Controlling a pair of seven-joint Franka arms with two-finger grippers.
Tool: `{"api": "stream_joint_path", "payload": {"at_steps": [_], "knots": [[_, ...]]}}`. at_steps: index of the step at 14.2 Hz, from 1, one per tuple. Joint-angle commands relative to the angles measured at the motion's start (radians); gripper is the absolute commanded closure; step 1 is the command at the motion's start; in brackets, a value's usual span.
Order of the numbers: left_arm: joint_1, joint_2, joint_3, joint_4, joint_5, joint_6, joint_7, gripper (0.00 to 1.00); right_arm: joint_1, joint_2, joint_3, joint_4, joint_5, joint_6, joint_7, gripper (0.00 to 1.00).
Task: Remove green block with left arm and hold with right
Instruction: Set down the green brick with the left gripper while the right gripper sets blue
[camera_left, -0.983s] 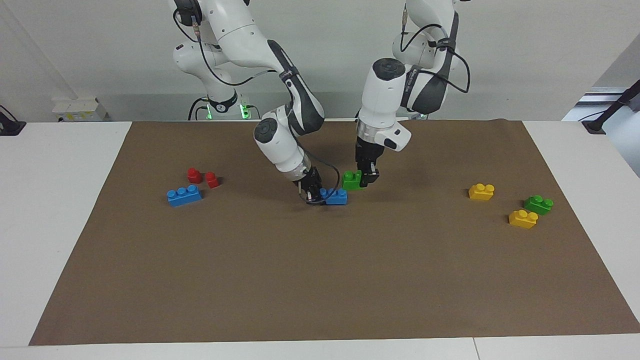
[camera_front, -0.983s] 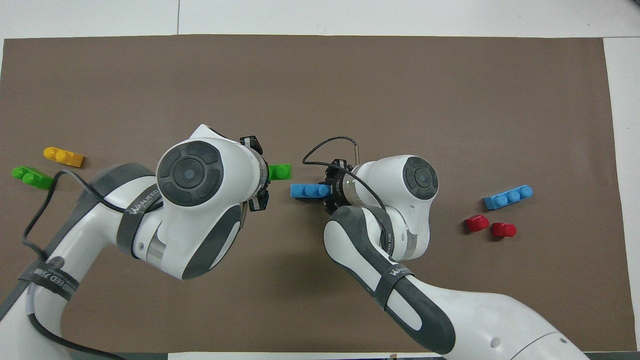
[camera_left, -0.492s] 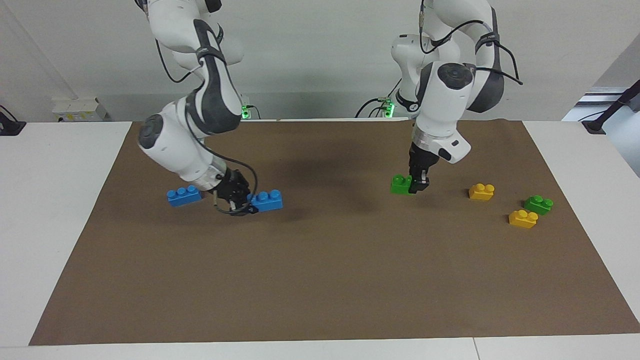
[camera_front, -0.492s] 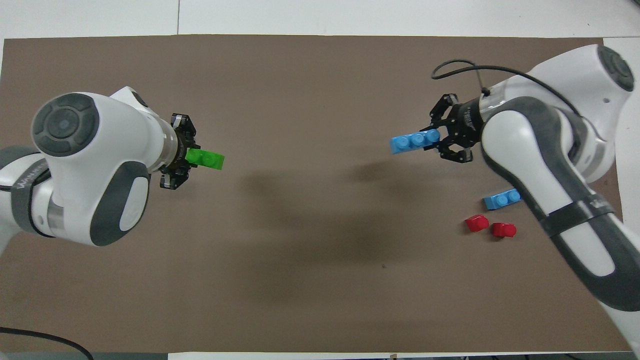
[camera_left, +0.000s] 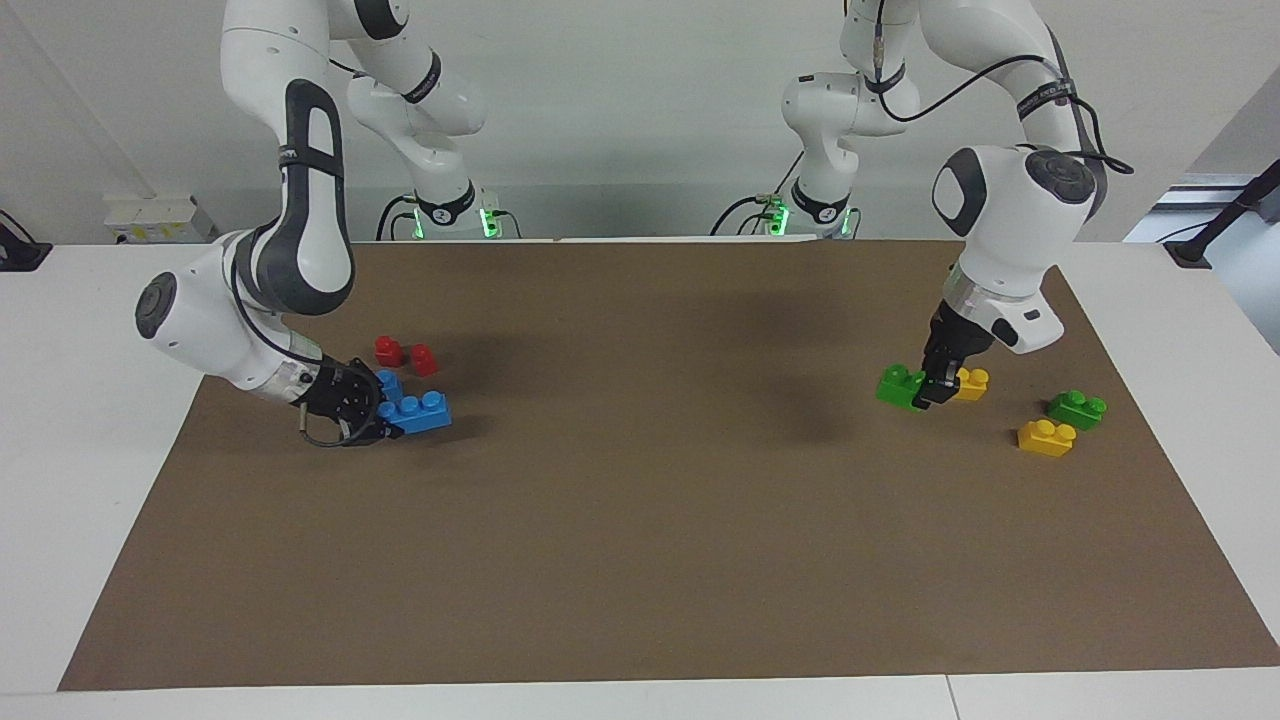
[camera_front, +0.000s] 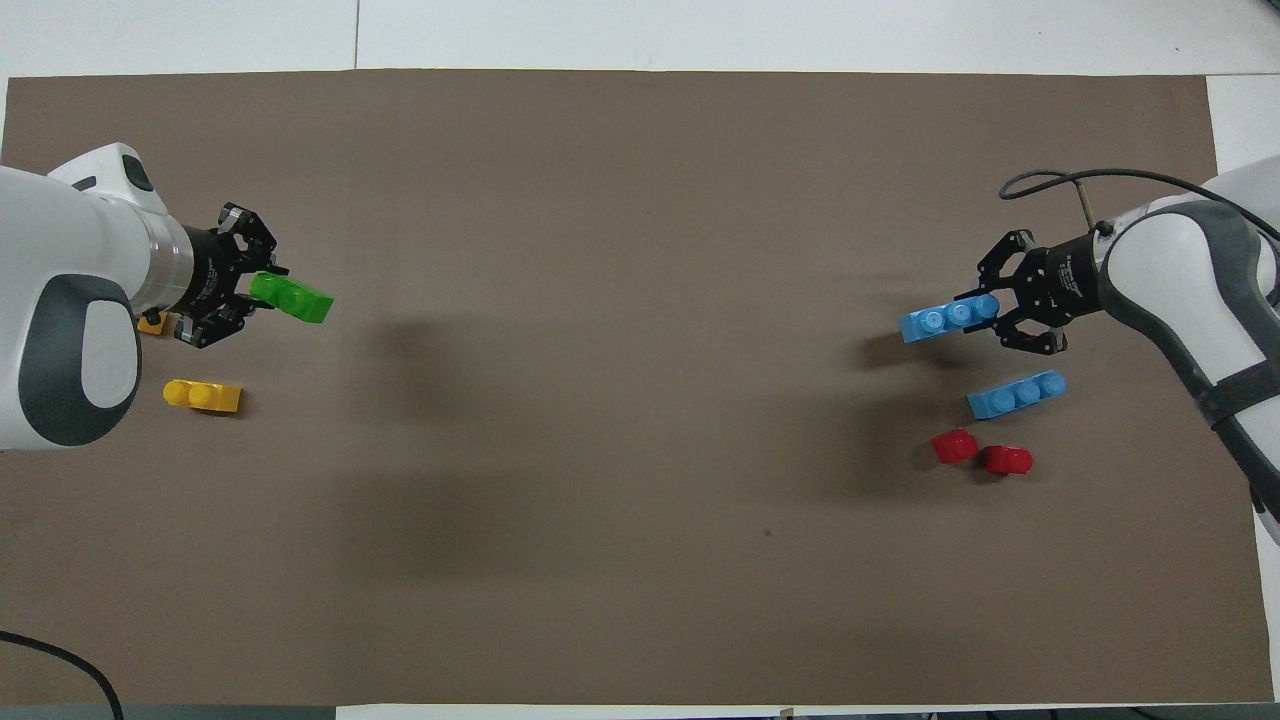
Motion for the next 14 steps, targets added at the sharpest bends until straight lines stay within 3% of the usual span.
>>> {"api": "stream_joint_path", "payload": {"at_steps": [1, 5, 8, 9, 10, 11, 12, 14], "knots": [[0.042, 0.070, -0.009, 0.026, -0.015, 0.062, 0.107, 1.00, -0.025, 0.009, 0.018, -0.041, -0.018, 0.074, -0.043, 1.00], [0.103, 0.124, -0.009, 0.026, -0.009, 0.093, 0.213, 1.00, -0.024, 0.051, 0.019, -0.042, -0.014, 0.134, -0.043, 1.00], [0.107, 0.195, -0.007, 0.041, 0.000, 0.115, 0.219, 1.00, -0.022, 0.049, 0.019, -0.017, -0.014, 0.093, -0.039, 1.00], [0.108, 0.217, -0.007, 0.044, 0.000, 0.122, 0.233, 1.00, -0.021, 0.049, 0.019, -0.016, -0.014, 0.088, -0.039, 0.93], [0.110, 0.229, -0.007, 0.044, 0.000, 0.124, 0.257, 1.00, -0.021, 0.049, 0.019, -0.011, -0.014, 0.086, -0.039, 0.74], [0.119, 0.234, -0.007, 0.046, 0.002, 0.122, 0.273, 1.00, -0.024, 0.046, 0.019, -0.009, -0.014, 0.086, -0.039, 0.32], [0.123, 0.246, -0.006, 0.049, 0.002, 0.122, 0.284, 1.00, -0.019, 0.039, 0.019, -0.009, -0.014, 0.086, -0.037, 0.12], [0.125, 0.272, -0.006, 0.067, 0.002, 0.122, 0.285, 1.00, -0.019, 0.034, 0.019, -0.009, -0.014, 0.085, -0.036, 0.06]]}}
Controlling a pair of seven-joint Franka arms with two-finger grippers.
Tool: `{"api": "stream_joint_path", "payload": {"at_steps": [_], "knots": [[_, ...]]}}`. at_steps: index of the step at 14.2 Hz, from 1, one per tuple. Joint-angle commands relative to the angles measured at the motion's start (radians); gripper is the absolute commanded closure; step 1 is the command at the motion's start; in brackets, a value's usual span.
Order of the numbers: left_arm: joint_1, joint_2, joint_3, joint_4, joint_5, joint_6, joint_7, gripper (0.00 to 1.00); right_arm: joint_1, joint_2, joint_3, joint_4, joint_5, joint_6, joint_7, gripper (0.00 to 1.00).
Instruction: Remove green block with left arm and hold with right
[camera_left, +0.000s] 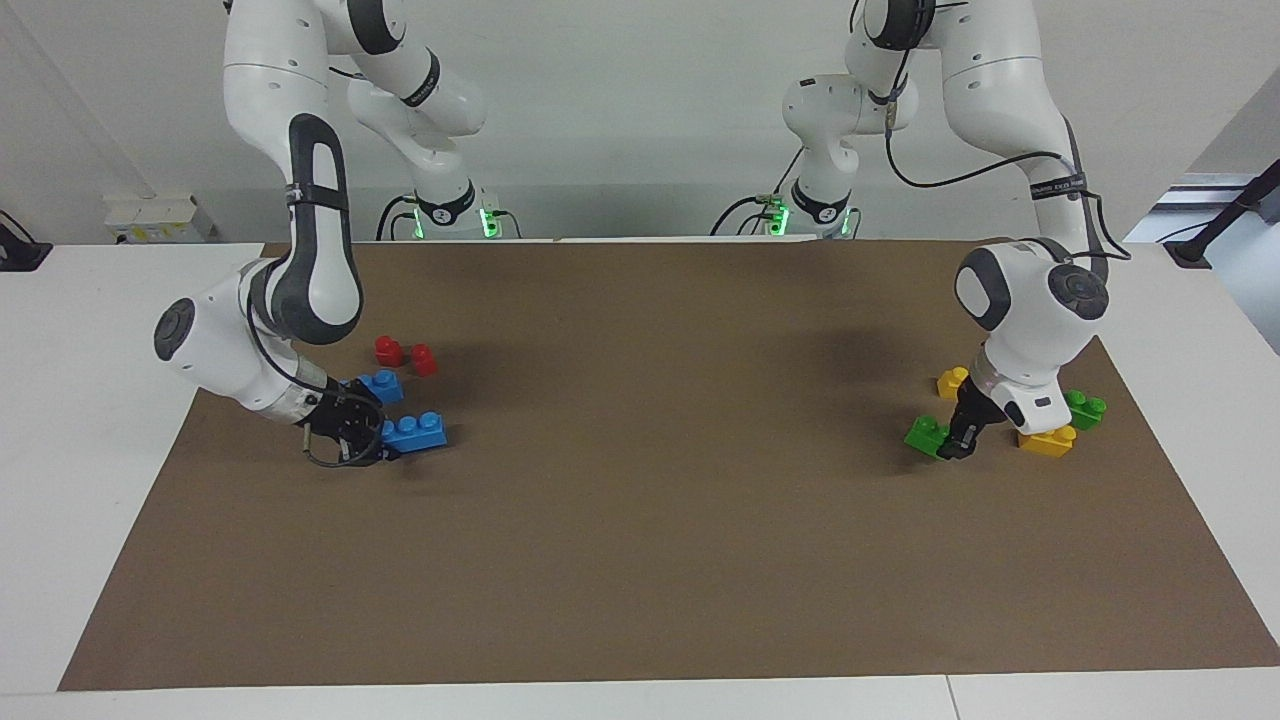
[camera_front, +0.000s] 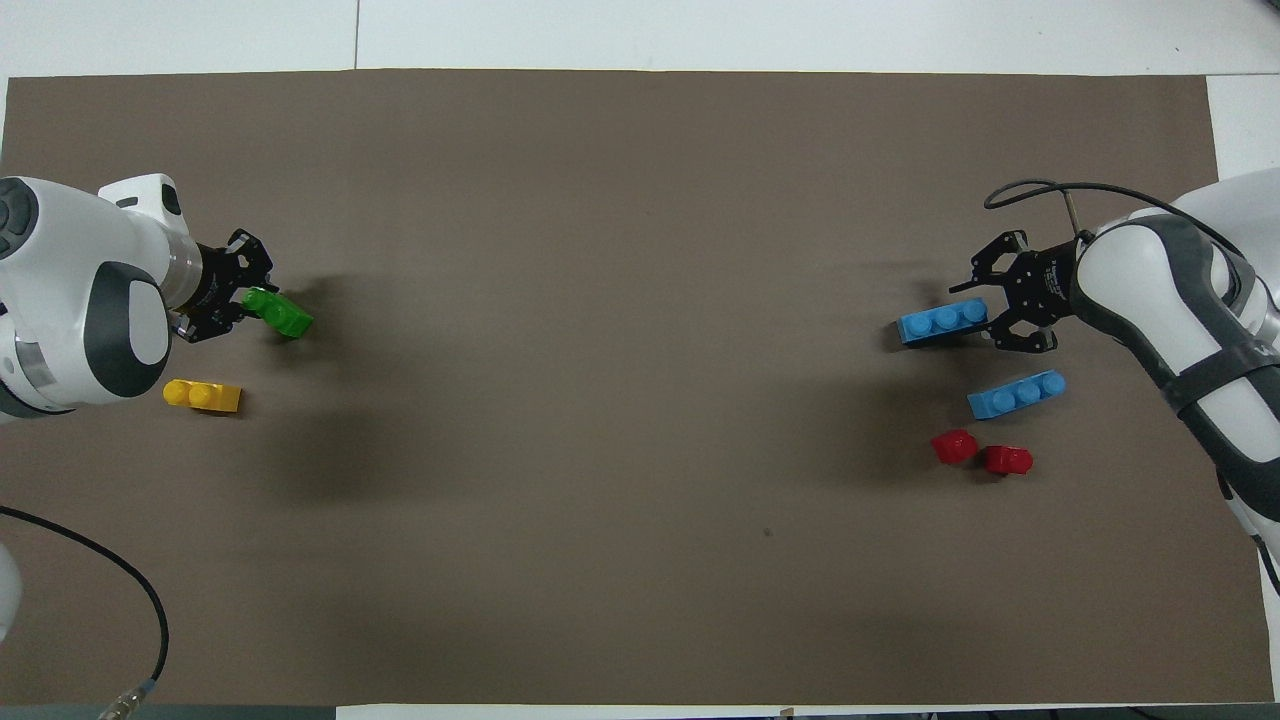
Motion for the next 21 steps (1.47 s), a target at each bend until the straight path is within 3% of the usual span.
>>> {"api": "stream_joint_path", "payload": {"at_steps": [1, 4, 5, 6, 9, 13, 16, 18, 21], "knots": [[0.017, 0.045, -0.006, 0.040, 0.000, 0.007, 0.027, 1.00, -0.016, -0.014, 0.010, 0.005, -0.014, -0.022, -0.012, 0.06], [0.017, 0.045, -0.006, 0.040, 0.001, 0.016, 0.039, 0.99, -0.016, -0.025, 0.008, 0.039, -0.015, -0.078, -0.008, 0.06], [0.015, 0.046, -0.006, 0.039, 0.001, 0.029, 0.081, 0.14, -0.013, -0.031, 0.007, 0.079, -0.021, -0.140, -0.002, 0.06], [0.017, 0.046, -0.005, 0.039, 0.001, 0.029, 0.109, 0.00, -0.010, -0.051, 0.005, 0.126, -0.050, -0.198, -0.002, 0.02], [0.017, 0.037, -0.005, 0.045, 0.001, 0.029, 0.125, 0.00, 0.004, -0.120, 0.019, 0.227, -0.207, -0.321, -0.082, 0.00], [0.030, -0.035, -0.003, 0.069, 0.003, -0.008, 0.174, 0.00, 0.015, -0.225, 0.021, 0.294, -0.341, -0.447, -0.476, 0.00], [0.009, -0.076, -0.014, 0.190, 0.145, -0.190, 0.230, 0.00, 0.064, -0.325, 0.024, 0.294, -0.453, -0.485, -0.737, 0.00], [-0.006, -0.089, -0.037, 0.298, 0.175, -0.307, 0.316, 0.00, 0.066, -0.359, 0.027, 0.295, -0.475, -0.526, -0.910, 0.00], [-0.008, -0.180, -0.044, 0.318, 0.167, -0.371, 0.555, 0.00, 0.066, -0.362, 0.037, 0.326, -0.466, -0.559, -1.002, 0.00]]}}
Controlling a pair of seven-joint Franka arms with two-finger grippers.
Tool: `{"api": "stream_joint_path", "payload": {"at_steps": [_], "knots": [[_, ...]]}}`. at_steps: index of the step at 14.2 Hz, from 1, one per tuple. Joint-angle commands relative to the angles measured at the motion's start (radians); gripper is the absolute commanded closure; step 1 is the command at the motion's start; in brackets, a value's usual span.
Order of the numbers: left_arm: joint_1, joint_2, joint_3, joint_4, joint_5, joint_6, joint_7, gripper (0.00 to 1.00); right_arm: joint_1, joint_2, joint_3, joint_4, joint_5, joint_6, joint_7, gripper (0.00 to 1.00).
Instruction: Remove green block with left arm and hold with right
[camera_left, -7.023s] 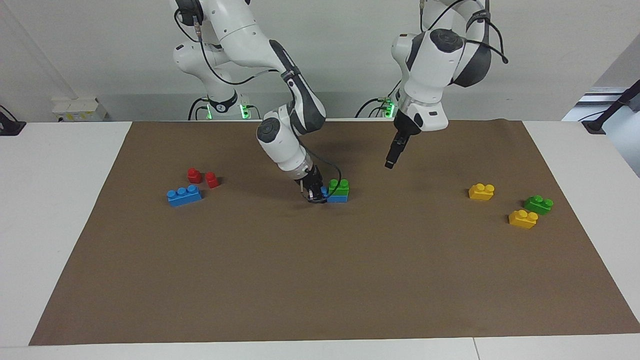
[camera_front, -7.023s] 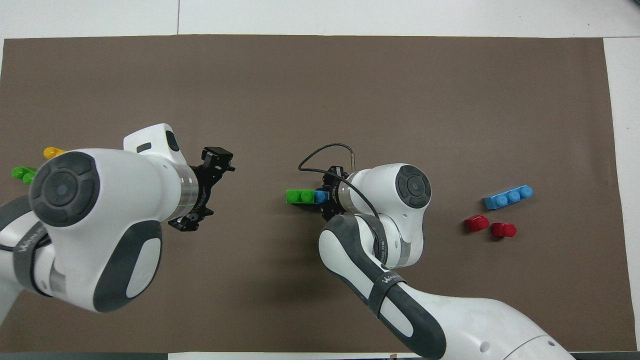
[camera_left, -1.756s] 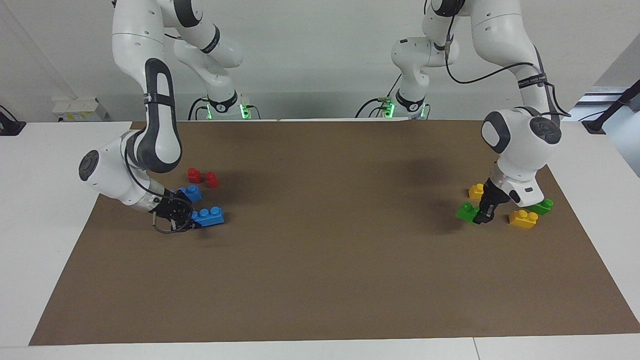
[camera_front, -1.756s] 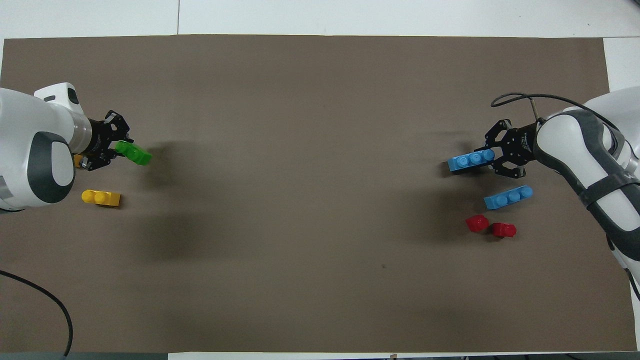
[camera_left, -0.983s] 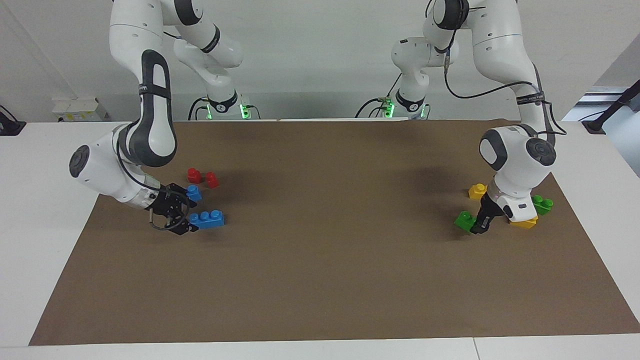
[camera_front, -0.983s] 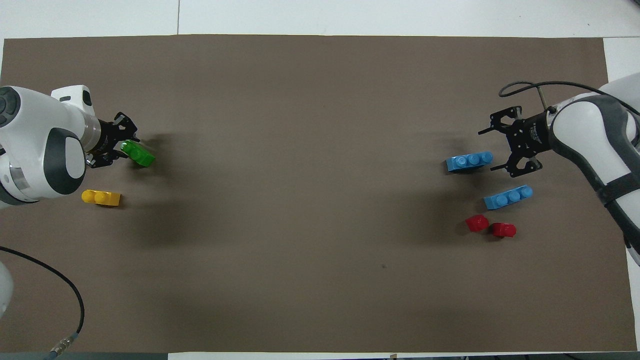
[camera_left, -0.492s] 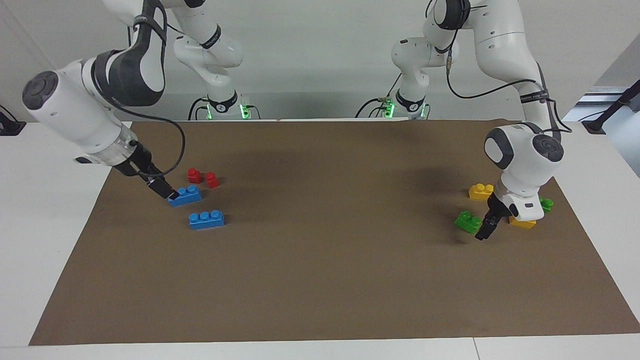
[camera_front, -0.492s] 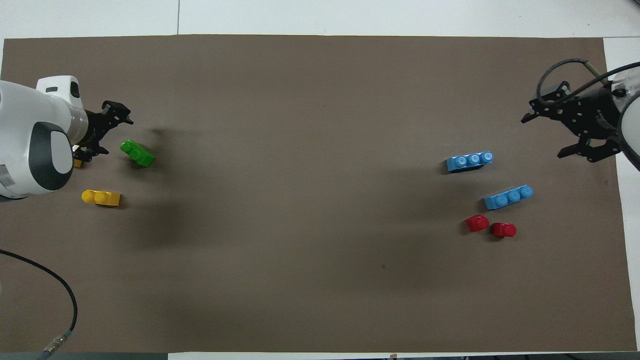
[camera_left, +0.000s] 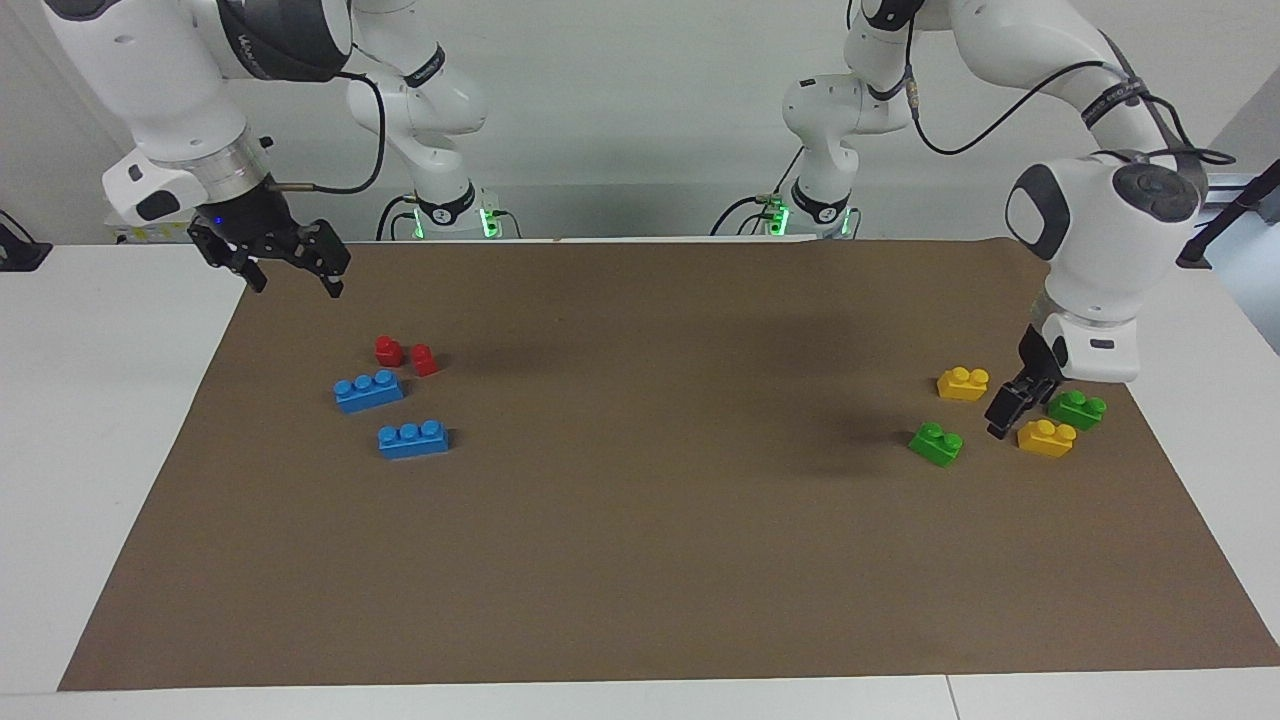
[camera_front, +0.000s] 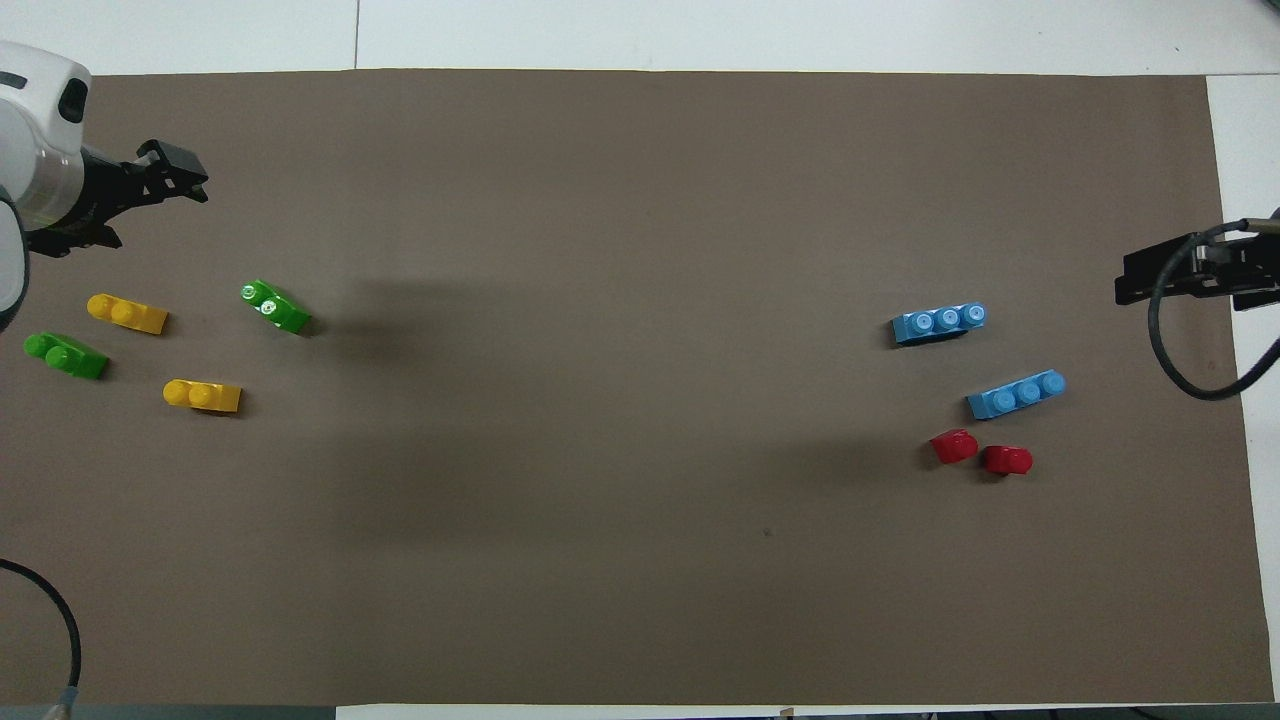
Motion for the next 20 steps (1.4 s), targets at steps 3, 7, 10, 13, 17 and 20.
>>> {"api": "stream_joint_path", "payload": {"at_steps": [3, 7, 10, 13, 17, 20], "knots": [[-0.004, -0.147, -0.005, 0.011, -0.001, -0.180, 0.311, 0.00, -0.004, 0.001, 0.011, -0.003, -0.018, -0.013, -0.052, 0.00], [-0.003, -0.287, -0.002, 0.010, -0.047, -0.358, 0.458, 0.00, -0.004, 0.003, 0.011, -0.003, -0.018, -0.013, -0.051, 0.00], [-0.012, -0.352, -0.004, 0.002, -0.049, -0.405, 0.491, 0.00, 0.008, 0.003, 0.012, 0.001, -0.016, -0.013, -0.054, 0.00], [-0.023, -0.382, -0.002, 0.002, -0.053, -0.451, 0.522, 0.00, 0.017, 0.003, 0.012, 0.000, -0.016, -0.013, -0.052, 0.00], [-0.009, -0.384, 0.017, 0.010, -0.135, -0.528, 0.521, 0.00, 0.017, 0.003, 0.012, -0.003, -0.025, -0.007, -0.048, 0.00], [-0.009, -0.392, 0.007, 0.002, -0.135, -0.524, 0.535, 0.00, 0.012, 0.003, 0.011, -0.003, -0.032, -0.007, -0.011, 0.00]]}}
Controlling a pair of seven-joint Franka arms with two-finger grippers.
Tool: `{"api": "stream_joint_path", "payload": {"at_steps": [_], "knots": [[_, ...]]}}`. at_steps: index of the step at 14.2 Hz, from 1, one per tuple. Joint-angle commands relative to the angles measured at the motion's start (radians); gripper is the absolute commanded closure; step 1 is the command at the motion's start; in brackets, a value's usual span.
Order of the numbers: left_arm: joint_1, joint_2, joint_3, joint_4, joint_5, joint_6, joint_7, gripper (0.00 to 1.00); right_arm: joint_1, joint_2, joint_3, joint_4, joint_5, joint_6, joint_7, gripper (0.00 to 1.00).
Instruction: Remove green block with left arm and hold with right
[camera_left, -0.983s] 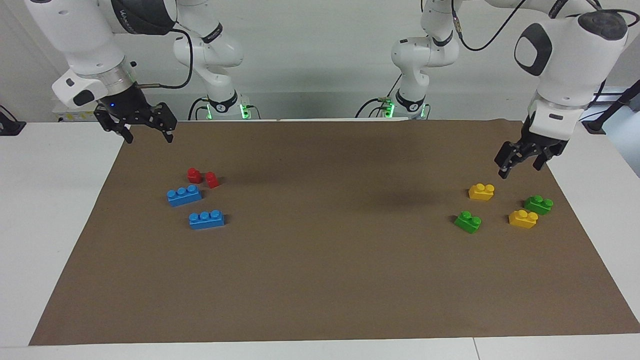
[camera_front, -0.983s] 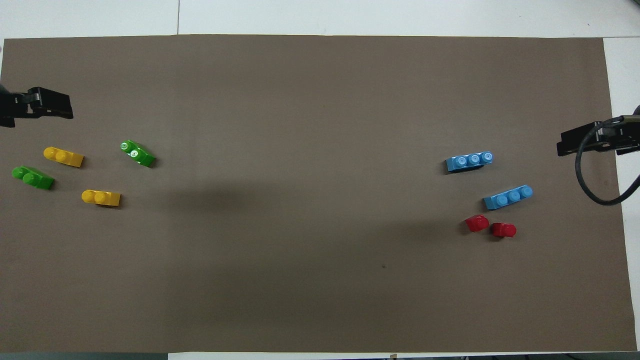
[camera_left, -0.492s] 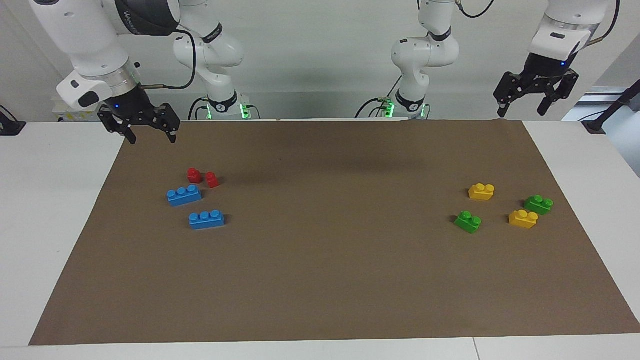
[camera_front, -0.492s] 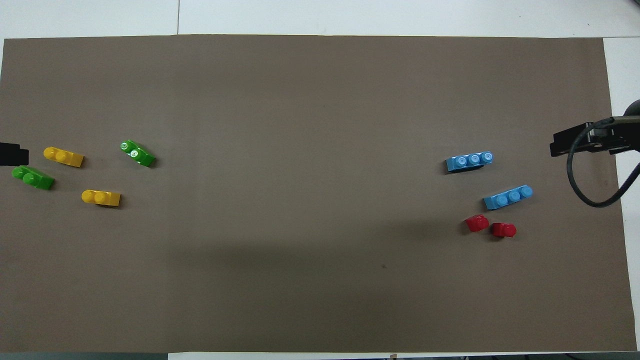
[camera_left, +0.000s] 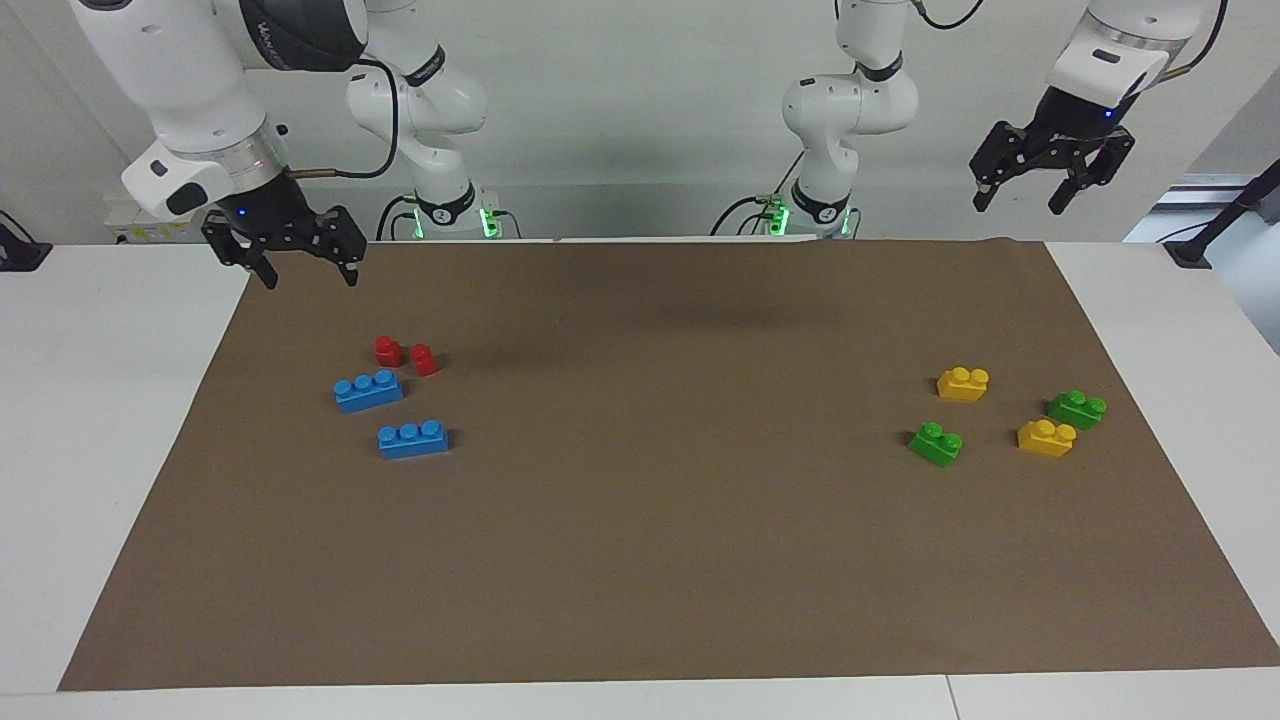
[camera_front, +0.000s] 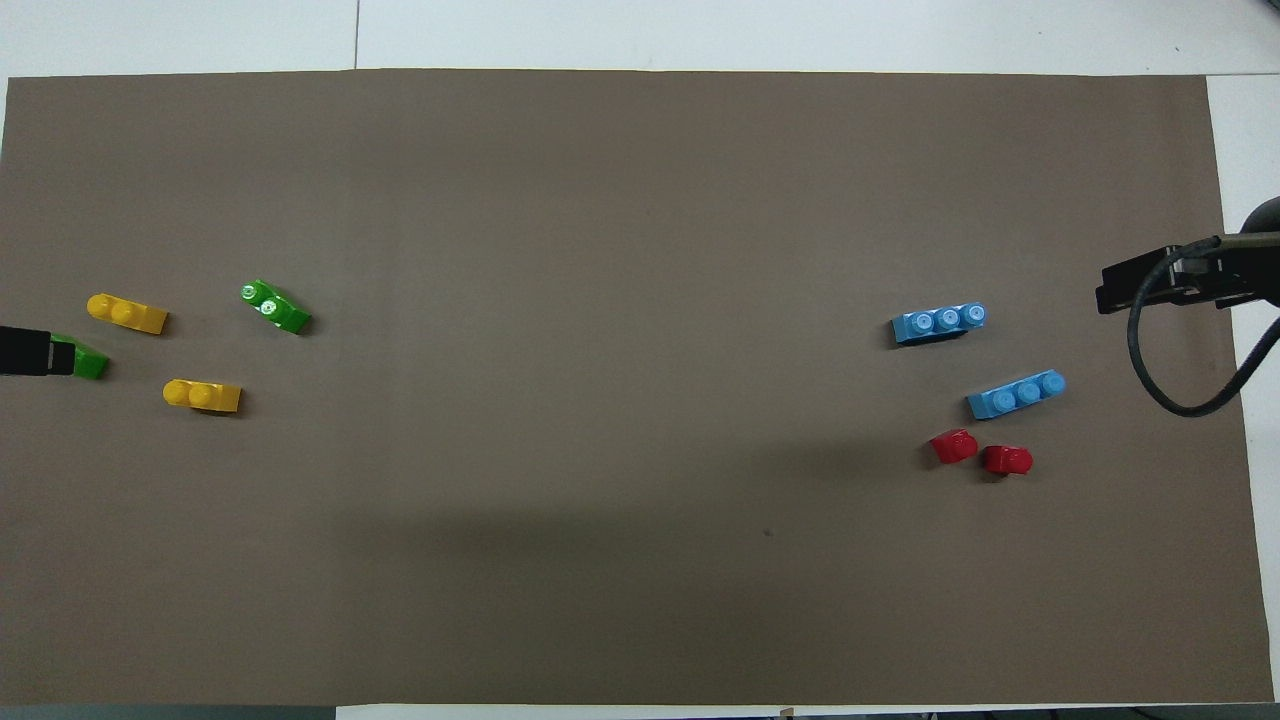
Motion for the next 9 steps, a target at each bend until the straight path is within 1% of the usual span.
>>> {"api": "stream_joint_path", "payload": {"at_steps": [1, 3, 5, 9], "knots": [[0.003, -0.028, -0.004, -0.027, -0.016, -0.026, 0.017, 0.00, -0.011, -0.002, 0.005, -0.002, -0.025, -0.004, 0.026, 0.00], [0.004, -0.030, -0.003, -0.034, -0.016, -0.054, 0.017, 0.00, -0.010, -0.002, 0.005, -0.002, -0.025, -0.004, 0.028, 0.00], [0.006, -0.022, -0.001, -0.050, -0.016, -0.033, 0.017, 0.00, -0.010, -0.003, 0.005, -0.005, -0.025, -0.005, 0.038, 0.00], [0.006, -0.027, 0.000, -0.063, -0.016, -0.042, 0.011, 0.00, -0.017, -0.006, 0.005, -0.007, -0.022, -0.019, 0.051, 0.00]]}}
